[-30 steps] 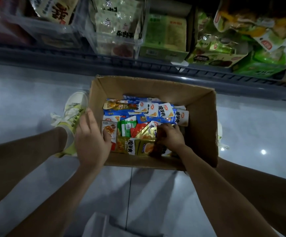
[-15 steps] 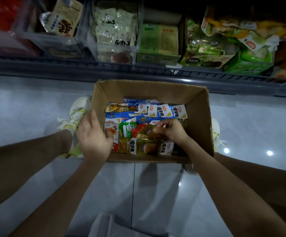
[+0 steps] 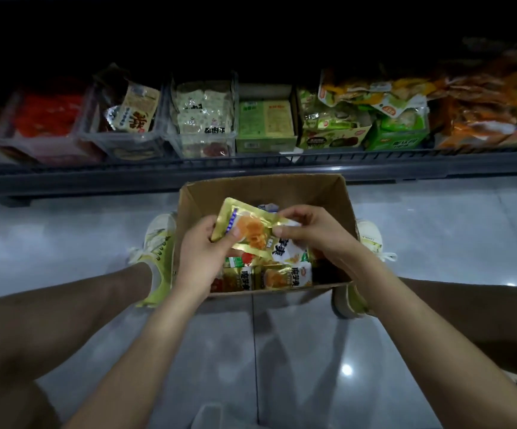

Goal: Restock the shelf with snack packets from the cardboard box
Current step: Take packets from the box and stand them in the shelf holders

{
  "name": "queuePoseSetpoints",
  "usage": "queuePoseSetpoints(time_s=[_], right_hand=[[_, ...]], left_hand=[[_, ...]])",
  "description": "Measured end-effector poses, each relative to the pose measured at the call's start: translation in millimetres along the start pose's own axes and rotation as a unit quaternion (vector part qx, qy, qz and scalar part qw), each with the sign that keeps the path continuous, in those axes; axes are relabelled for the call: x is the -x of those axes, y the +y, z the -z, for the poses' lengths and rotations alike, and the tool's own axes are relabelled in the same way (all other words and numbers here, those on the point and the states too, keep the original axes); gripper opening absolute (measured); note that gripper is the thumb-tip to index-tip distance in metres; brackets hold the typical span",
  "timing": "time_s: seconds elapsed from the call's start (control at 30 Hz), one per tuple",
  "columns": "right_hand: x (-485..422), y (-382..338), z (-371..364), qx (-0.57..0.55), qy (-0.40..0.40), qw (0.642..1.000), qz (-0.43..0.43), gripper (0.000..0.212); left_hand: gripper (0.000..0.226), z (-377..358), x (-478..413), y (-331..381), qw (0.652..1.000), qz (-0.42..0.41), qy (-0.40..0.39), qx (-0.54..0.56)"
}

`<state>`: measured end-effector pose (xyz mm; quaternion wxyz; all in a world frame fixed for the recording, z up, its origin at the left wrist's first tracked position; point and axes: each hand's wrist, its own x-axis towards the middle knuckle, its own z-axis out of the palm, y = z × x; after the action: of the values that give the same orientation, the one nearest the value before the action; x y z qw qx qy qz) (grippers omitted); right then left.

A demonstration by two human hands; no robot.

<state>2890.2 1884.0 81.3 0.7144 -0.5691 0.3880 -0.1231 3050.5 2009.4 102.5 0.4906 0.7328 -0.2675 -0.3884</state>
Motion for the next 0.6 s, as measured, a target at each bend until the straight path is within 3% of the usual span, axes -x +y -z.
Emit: queuePoseSetpoints(time_s=[0.07,0.13,0.2,0.33,0.47,0.53,0.6], right_hand=[[9.1,10.5,7.2,-0.019,0.029,0.999,-0.027,0.019],[17.3,21.2,5.4,-0.093,0.047,0.993,-0.057,0.008],[22.5,30.3,-2.4,-0.157,0.053,0.983,-0.084,0.006],[25.8,35.1,-8.5,-0.125,0.054,0.987,-0.086,0.008],[14.9,33.2,-10.5,-0.088,0.012,0.992,-0.085,0.008],[6.1,33.5,-11.7,-0.083,-0.01,0.993,-0.086,0.008],[-3.5,36.8,-7.0,-0.104,-0.006,0.99,-0.091,0.008]], left_hand=[[0.013,7.4,6.0,1.0,0.994,0.05,0.013,0.101],[0.019,13.6,12.4,-3.2,0.987,0.097,-0.016,0.13],[0.028,19.1,19.1,-8.8,0.982,0.15,-0.069,0.087],[0.041,35.9,15.5,-18.6,0.963,0.209,-0.171,0.01],[0.056,33.5,0.4,-16.8,0.951,0.166,-0.243,-0.093],[0.033,23.9,-5.5,-19.9,0.953,0.126,-0.249,-0.115],[0.011,18.2,-11.6,-24.4,0.967,0.093,-0.206,-0.115]])
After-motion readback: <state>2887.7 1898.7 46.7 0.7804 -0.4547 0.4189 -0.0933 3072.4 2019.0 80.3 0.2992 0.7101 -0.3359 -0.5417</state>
